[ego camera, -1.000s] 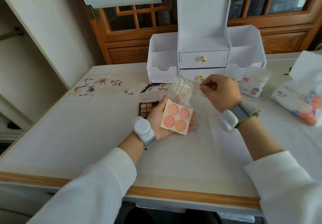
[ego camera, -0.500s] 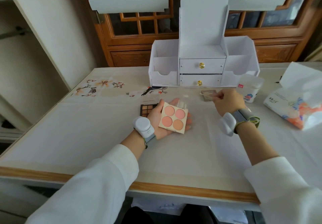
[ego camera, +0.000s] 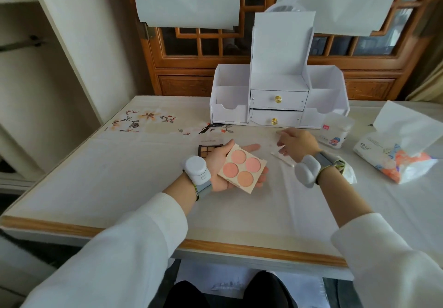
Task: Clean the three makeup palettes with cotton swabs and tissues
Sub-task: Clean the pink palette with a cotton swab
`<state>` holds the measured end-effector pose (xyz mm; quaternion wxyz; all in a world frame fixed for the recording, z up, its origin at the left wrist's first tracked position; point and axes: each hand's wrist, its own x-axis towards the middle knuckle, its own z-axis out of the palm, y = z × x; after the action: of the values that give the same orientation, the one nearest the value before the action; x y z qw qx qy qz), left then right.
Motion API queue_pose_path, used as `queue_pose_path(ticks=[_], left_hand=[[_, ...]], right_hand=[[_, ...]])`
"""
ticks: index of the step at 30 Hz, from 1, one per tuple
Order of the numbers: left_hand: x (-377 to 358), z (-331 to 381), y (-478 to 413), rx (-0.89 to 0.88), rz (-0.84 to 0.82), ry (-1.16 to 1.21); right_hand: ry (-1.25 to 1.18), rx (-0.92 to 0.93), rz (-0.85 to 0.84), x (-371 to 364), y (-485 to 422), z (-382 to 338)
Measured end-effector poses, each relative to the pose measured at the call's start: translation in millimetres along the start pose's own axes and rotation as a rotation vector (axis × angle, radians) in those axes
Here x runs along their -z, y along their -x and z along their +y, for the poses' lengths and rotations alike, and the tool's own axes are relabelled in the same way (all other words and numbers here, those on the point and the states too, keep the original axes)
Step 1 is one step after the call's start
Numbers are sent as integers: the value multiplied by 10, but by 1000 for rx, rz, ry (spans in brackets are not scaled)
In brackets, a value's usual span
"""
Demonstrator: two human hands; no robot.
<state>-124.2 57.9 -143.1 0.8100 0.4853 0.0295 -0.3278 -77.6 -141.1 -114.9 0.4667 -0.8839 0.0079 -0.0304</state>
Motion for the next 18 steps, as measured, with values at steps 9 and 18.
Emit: queue_pose_path(ticks=[9, 18], left_hand=[[47, -51, 174, 107, 24, -120], [34, -24, 178, 80, 402, -301]], right_hand=[[-337, -94, -169, -80, 230, -59], [131, -69, -170, -108, 298, 239]])
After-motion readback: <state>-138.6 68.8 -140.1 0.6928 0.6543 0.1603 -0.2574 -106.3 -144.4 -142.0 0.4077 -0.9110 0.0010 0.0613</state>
